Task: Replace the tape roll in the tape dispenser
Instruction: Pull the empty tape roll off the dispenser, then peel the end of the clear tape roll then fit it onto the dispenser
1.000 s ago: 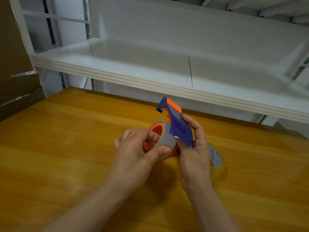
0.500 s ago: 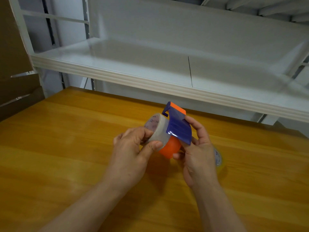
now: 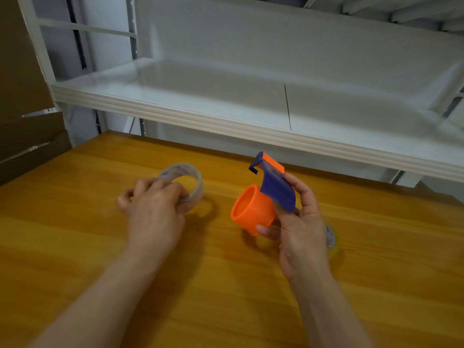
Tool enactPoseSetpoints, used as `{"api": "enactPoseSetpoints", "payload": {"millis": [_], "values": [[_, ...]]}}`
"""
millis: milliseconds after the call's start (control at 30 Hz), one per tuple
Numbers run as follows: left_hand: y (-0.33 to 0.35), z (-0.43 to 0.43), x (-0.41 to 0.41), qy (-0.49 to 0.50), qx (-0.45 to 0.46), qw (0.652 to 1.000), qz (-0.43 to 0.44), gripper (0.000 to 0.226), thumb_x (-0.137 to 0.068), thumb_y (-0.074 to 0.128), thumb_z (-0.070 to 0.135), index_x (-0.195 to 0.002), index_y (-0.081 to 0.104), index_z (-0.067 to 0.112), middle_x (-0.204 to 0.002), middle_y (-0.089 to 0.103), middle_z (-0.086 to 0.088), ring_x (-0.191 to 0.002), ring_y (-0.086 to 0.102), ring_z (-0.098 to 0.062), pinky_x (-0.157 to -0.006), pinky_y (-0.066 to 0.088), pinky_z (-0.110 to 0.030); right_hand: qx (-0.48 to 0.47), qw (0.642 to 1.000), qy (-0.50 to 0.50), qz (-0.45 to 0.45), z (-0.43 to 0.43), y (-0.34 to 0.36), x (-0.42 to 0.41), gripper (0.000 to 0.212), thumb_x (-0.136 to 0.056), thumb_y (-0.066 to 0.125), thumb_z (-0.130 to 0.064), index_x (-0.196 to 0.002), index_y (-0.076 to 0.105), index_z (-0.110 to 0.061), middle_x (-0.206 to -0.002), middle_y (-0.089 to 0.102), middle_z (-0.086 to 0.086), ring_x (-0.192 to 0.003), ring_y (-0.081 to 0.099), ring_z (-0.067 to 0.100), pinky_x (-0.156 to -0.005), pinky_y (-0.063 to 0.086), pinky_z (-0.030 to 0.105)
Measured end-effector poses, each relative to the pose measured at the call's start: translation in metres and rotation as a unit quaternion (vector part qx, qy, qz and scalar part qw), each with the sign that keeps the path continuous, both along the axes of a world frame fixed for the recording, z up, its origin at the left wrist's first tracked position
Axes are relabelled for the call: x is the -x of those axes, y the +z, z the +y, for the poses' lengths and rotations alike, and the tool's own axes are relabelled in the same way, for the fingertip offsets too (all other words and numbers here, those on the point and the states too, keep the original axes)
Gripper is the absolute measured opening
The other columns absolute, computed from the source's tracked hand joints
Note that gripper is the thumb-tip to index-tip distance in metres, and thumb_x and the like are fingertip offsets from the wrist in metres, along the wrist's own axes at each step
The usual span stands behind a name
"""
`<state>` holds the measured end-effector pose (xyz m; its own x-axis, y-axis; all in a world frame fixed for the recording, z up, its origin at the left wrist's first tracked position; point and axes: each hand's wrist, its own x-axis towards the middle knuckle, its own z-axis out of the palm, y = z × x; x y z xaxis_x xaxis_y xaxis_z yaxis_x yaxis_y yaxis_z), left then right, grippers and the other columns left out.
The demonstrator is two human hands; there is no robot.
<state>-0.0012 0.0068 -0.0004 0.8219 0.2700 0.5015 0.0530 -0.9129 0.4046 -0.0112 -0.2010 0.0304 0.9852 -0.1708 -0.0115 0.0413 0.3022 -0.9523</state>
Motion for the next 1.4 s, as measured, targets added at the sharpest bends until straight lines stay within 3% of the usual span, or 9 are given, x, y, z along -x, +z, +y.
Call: {"api": "enactPoseSetpoints", "payload": {"millis": [267, 600, 667, 767, 867, 967, 1133, 1267, 1400], "values": [[-0.006, 0.021, -0.011, 0.084, -0.058, 0.992, 0.078, 0.02, -0.083, 0.069, 0.015, -0.094, 0.077, 0.03, -0.12, 0.07, 0.0, -0.121, 0.043, -0.031, -0.095, 0.025, -0.047, -0.003, 1.0, 0.021, 0.007, 0.0, -0.003, -0.001, 0.035, -0.094, 0.062, -0.018, -0.117, 0.066, -0.045, -0.132, 0.052, -0.006, -0.098, 0.069, 0.035, -0.047, 0.06, 0.034], [-0.009, 0.02, -0.017, 0.09, -0.076, 0.988, 0.101, 0.036, -0.091, 0.057, 0.013, -0.118, 0.07, 0.033, -0.128, 0.066, -0.003, -0.125, 0.04, -0.03, -0.096, 0.024, -0.047, 0.003, 0.999, 0.031, 0.01, 0.002, -0.004, 0.0, 0.032, -0.076, 0.066, -0.037, -0.102, 0.069, -0.054, -0.137, 0.052, -0.002, -0.097, 0.071, 0.039, -0.047, 0.06, 0.034], [-0.006, 0.018, -0.015, 0.069, -0.067, 0.99, 0.1, 0.036, -0.092, 0.059, 0.016, -0.123, 0.068, 0.032, -0.131, 0.064, -0.005, -0.127, 0.038, -0.032, -0.097, 0.026, -0.048, 0.002, 0.999, 0.033, 0.013, 0.002, -0.005, 0.0, 0.032, -0.076, 0.066, -0.037, -0.102, 0.069, -0.055, -0.137, 0.052, -0.002, -0.096, 0.071, 0.039, -0.047, 0.06, 0.035], [0.003, 0.008, -0.005, -0.021, -0.012, 0.999, 0.038, 0.036, -0.094, 0.057, 0.044, -0.126, 0.065, 0.03, -0.132, 0.062, -0.003, -0.129, 0.036, -0.031, -0.096, 0.028, -0.046, -0.003, 0.999, 0.039, 0.017, 0.003, -0.005, 0.0, 0.03, -0.076, 0.066, -0.037, -0.1, 0.069, -0.055, -0.135, 0.053, -0.001, -0.095, 0.072, 0.04, -0.046, 0.059, 0.033], [0.016, -0.018, 0.015, -0.142, 0.045, 0.989, -0.026, 0.053, -0.088, 0.04, 0.067, -0.115, 0.07, 0.032, -0.118, 0.065, 0.006, -0.123, 0.039, -0.02, -0.09, 0.023, -0.037, 0.0, 0.999, 0.044, 0.011, 0.004, -0.008, -0.001, 0.032, -0.078, 0.066, -0.038, -0.107, 0.068, -0.052, -0.135, 0.057, 0.001, -0.091, 0.075, 0.039, -0.045, 0.059, 0.033], [0.019, -0.04, 0.027, -0.207, 0.04, 0.977, -0.009, 0.068, -0.079, 0.034, 0.08, -0.113, 0.07, 0.032, -0.111, 0.063, 0.011, -0.117, 0.04, -0.015, -0.094, 0.026, -0.041, -0.001, 0.999, 0.049, 0.004, 0.007, -0.011, -0.001, 0.035, -0.078, 0.066, -0.04, -0.113, 0.066, -0.048, -0.135, 0.06, 0.01, -0.099, 0.072, 0.043, -0.048, 0.058, 0.032], [0.013, -0.047, 0.028, -0.237, 0.056, 0.968, 0.06, 0.065, -0.067, 0.045, 0.082, -0.111, 0.061, 0.037, -0.111, 0.052, 0.02, -0.116, 0.037, -0.01, -0.093, 0.024, -0.034, -0.013, 0.999, 0.052, 0.01, 0.01, -0.013, 0.0, 0.029, -0.078, 0.064, -0.045, -0.106, 0.066, -0.05, -0.131, 0.065, 0.012, -0.105, 0.07, 0.043, -0.054, 0.06, 0.035], [0.017, -0.05, 0.029, -0.25, 0.147, 0.951, 0.105, 0.046, -0.071, 0.072, 0.065, -0.107, 0.059, 0.04, -0.103, 0.04, 0.034, -0.11, 0.033, -0.005, -0.098, 0.033, -0.036, -0.015, 0.998, 0.054, 0.018, 0.011, -0.015, -0.001, 0.027, -0.078, 0.062, -0.046, -0.104, 0.066, -0.052, -0.129, 0.067, 0.013, -0.105, 0.071, 0.041, -0.054, 0.06, 0.033], [0.017, -0.047, 0.028, -0.283, 0.217, 0.924, 0.139, 0.06, -0.054, 0.072, 0.077, -0.105, 0.057, 0.049, -0.11, 0.052, 0.018, -0.113, 0.048, -0.019, -0.097, 0.048, -0.049, 0.001, 0.998, 0.064, 0.017, 0.009, -0.017, -0.002, 0.035, -0.083, 0.057, -0.053, -0.117, 0.06, -0.044, -0.115, 0.073, 0.016, -0.094, 0.076, 0.036, -0.052, 0.059, 0.033]]}}
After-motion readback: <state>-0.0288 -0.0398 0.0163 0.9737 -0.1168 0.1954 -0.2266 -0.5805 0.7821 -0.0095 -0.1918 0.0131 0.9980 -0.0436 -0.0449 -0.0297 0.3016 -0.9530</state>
